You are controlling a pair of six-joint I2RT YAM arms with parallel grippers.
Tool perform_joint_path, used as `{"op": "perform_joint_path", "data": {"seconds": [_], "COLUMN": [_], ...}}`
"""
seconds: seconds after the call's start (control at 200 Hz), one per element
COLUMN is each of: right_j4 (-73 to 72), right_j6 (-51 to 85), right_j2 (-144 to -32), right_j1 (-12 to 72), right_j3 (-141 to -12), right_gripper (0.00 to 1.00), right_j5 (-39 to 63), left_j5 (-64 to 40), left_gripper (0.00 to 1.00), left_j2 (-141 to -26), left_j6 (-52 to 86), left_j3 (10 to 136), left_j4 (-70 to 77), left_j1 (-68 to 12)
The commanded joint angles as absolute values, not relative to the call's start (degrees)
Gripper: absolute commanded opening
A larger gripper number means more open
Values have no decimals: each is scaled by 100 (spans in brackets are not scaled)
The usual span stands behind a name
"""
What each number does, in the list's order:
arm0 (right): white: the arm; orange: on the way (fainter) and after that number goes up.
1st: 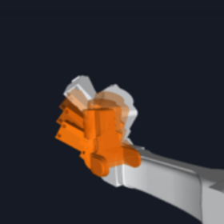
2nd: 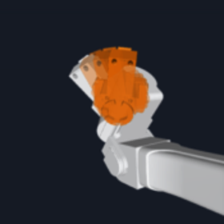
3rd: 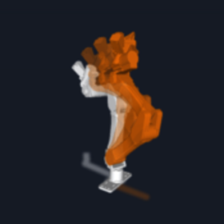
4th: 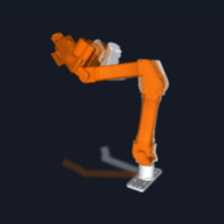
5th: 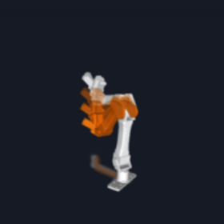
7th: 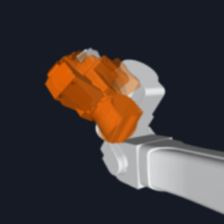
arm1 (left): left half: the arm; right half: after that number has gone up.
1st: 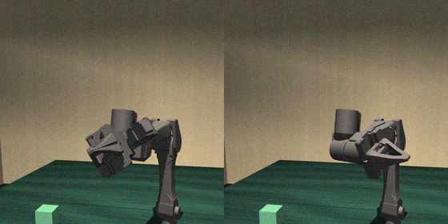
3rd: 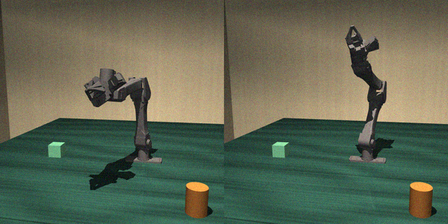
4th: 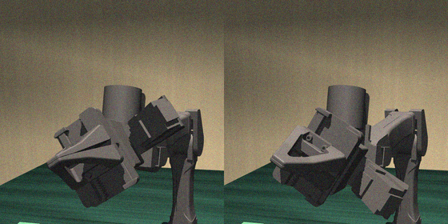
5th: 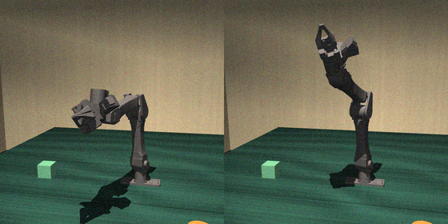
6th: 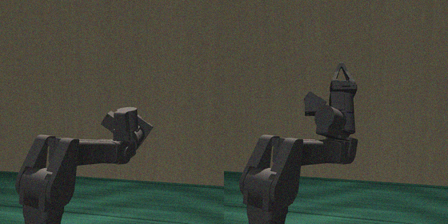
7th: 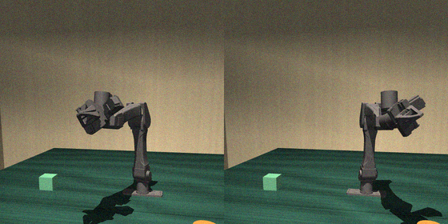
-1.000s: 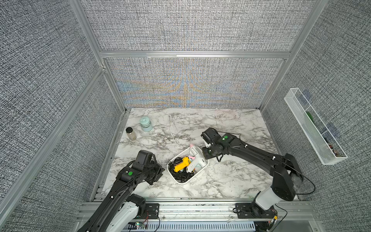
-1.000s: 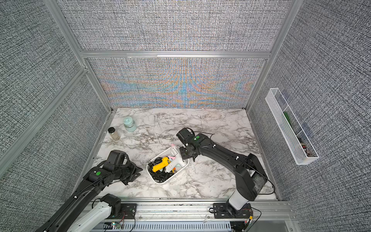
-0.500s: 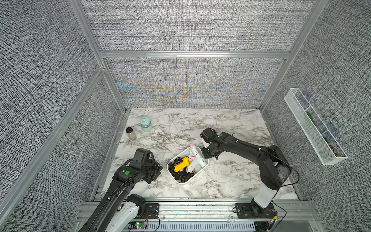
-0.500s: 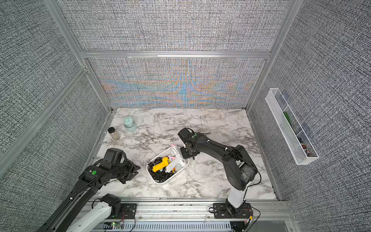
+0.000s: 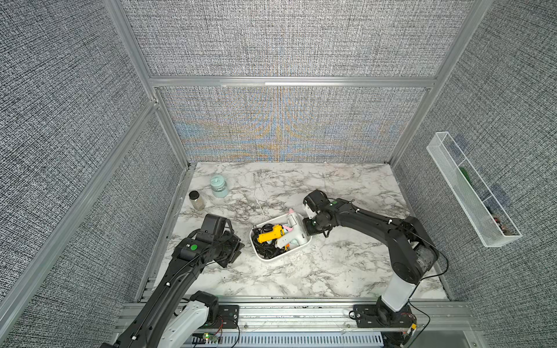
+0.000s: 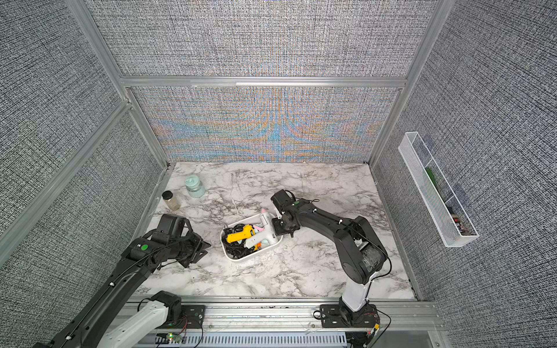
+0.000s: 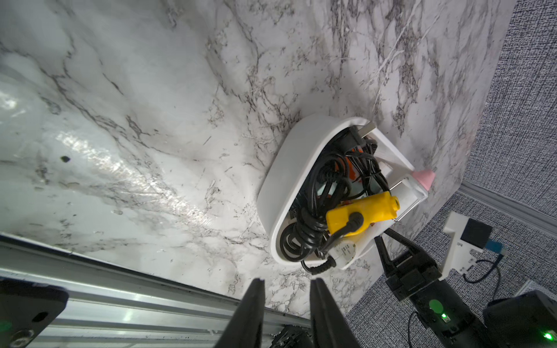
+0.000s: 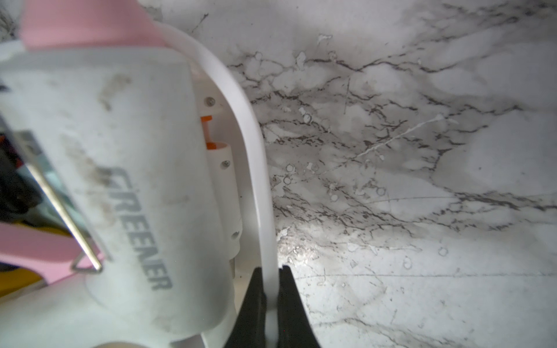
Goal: Put the hot melt glue gun into the storage box
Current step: Adjust the storage box at the center of the board, then reset both arms
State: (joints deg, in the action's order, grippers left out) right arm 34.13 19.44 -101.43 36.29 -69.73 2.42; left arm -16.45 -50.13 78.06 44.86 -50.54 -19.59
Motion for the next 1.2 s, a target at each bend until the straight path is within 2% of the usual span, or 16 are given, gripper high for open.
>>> {"op": "perform_joint_path", "data": {"seconds": [0.0,0.065,0.14,0.19,0.345,0.44,0.506,0.536,0.661,0.801,0.936,1.051,1.191], "right_j4": [3362,3409,3537,3645,3686,3059,2396,2049,26,-1894,-3114,-4388,-5664], "right_j6": [2242,2219,2181,2163,2131,1991,1933,1836,1075,581,158,-27,-269], "right_j2": [-10082,-9872,-9502,-9162,-8001,-7325,-6933,-6791,-6184,-5829,-6021,-6485,-7380], "right_j1": [3604,3642,3725,3785,3746,3320,2856,2641,2272,1652,1314,1032,805], "right_j3": [-6987,-6966,-6967,-7023,-7088,-6626,-6134,-5895,-4416,-3019,-2276,-1779,-1539], "right_gripper": [4,34,58,66,82,89,91,92,97,99,99,99,99], "right_j5": [-172,-307,-581,-756,-1462,-1740,-1825,-1894,-2715,-2724,-2830,-2563,-2243], "left_j5": [-1552,-1435,-1222,-1001,53,1435,2372,2761,4194,4557,4980,5123,4818], "left_gripper": [32,32,32,33,40,48,50,51,65,77,84,88,90], "left_j2": [-5197,-5310,-5415,-5471,-5696,-5783,-5736,-5677,-5338,-5265,-5532,-5760,-5899], "left_j6": [7442,7232,6946,6729,5946,5179,4532,4240,3239,2184,1599,1047,1327], "left_j3": [4712,4907,5195,5405,6083,6437,6440,6278,5200,4256,3591,2782,1981], "left_j4": [-4969,-5098,-5297,-5439,-5699,-5681,-5320,-5005,-3184,-1634,-422,1279,2813], "left_j1": [-1869,-1806,-1751,-1732,-1714,-1712,-1712,-1714,-1714,-1714,-1714,-1682,-1332]}}
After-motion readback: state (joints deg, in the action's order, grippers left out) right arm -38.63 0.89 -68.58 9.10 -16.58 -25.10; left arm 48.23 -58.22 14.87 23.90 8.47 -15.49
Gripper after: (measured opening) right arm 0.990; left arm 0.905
